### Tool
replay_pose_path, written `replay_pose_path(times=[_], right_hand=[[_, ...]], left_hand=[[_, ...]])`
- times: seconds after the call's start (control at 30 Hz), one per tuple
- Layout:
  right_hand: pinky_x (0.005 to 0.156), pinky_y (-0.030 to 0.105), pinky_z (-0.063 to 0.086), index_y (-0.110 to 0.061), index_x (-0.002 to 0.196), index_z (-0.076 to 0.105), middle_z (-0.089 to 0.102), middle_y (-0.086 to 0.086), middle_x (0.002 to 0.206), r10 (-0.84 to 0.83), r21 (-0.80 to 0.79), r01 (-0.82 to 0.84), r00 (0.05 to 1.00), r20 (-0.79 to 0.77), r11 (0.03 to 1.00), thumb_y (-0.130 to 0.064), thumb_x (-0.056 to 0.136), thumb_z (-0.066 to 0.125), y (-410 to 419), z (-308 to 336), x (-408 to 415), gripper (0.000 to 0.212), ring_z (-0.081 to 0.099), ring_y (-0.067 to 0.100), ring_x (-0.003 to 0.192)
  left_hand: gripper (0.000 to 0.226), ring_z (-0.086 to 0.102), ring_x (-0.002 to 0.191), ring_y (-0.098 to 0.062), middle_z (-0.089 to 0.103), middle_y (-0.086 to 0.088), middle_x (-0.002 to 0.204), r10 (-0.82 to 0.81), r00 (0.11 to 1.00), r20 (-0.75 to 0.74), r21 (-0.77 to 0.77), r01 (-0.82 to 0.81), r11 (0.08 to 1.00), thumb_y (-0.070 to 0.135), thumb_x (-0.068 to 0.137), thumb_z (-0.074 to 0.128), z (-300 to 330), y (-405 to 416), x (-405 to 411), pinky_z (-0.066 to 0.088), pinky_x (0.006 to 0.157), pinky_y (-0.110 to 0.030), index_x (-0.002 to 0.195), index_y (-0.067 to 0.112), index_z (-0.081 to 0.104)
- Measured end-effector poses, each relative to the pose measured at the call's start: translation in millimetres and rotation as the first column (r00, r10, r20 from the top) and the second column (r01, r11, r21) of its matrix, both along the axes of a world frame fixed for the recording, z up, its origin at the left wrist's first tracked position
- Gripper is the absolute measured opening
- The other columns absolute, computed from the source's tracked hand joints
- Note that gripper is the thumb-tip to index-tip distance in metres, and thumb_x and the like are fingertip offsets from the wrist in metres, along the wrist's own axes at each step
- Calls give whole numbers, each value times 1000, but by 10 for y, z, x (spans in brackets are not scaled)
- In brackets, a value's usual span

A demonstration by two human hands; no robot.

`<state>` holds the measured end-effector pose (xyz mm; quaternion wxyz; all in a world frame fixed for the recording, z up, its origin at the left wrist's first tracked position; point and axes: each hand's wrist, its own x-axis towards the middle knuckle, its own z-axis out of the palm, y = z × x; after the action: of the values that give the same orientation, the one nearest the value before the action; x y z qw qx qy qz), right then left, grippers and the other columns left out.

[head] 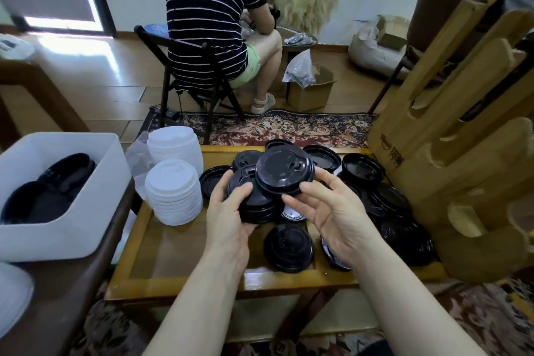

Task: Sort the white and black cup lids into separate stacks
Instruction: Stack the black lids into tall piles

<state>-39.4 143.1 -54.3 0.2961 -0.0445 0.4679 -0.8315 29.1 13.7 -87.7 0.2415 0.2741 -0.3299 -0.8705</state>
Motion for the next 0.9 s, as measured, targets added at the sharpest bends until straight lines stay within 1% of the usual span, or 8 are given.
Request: replay_pose_path(times=[0.07,0.17,0.27,0.4,0.5,0.63,0.77,0.9], right_hand=[[71,37,61,-16,138,40,70,16,112,28,55,-24,996,-87,998,5,69,69,13,-38,12,78,71,30,94],[62,30,58,-27,141,40,71,10,113,118,212,-67,964,-240,975,-3,66,74,39,-52,25,86,71,26,89],[54,26,52,-26,143,40,72,12,107,195,274,-120,945,-262,954,-7,67,76,47,-65,53,86,67,23,79],[49,25,47,-20,139,41,70,7,84,218,347,-92,914,-344,933,-18,65,79,34,-106,74,83,64,19,67],[56,26,49,-28,131,45,64,-1,77,236,474,19,849,-472,880,-34,60,82,39,-158,57,81,61,16,66],[77,35,56,-36,120,49,59,-1,93,228,511,106,806,-547,853,-47,55,83,65,-171,52,74,59,13,73],[77,23,50,-42,115,53,54,-4,105,249,560,203,739,-626,804,-57,58,77,67,-164,24,63,59,12,91],[75,17,41,-41,110,56,47,-9,102,263,562,326,636,-725,760,-67,67,68,77,-149,25,51,52,4,93]], left_hand=[[56,68,107,-25,69,-8,124,-1,1000,-6,-8,1,1000,2,90,62,0,-9,3,57,80,-43,140,23,52],[58,69,105,-23,70,-6,122,-6,1000,-2,-24,6,1000,2,89,64,5,-22,6,57,82,-45,140,26,52],[57,69,106,-25,69,-8,124,-35,999,22,-21,35,999,4,89,65,5,-24,7,58,81,-47,140,26,52],[55,68,108,-27,67,-9,128,-66,997,36,-18,66,998,5,90,64,-16,-32,4,59,75,-44,140,24,53],[48,69,110,-29,68,-11,127,-109,994,24,-39,110,993,8,93,60,-36,-48,1,59,78,-48,139,21,55],[40,70,107,-29,71,-10,121,-135,991,7,-21,135,991,15,97,55,-35,-49,9,59,78,-47,137,22,58],[37,72,104,-27,73,-8,116,-173,985,2,-35,173,984,16,99,52,-27,-37,16,58,80,-47,135,23,59],[35,72,104,-27,74,-9,115,-211,977,13,-67,212,975,16,100,49,-3,-25,31,58,81,-47,133,20,61]])
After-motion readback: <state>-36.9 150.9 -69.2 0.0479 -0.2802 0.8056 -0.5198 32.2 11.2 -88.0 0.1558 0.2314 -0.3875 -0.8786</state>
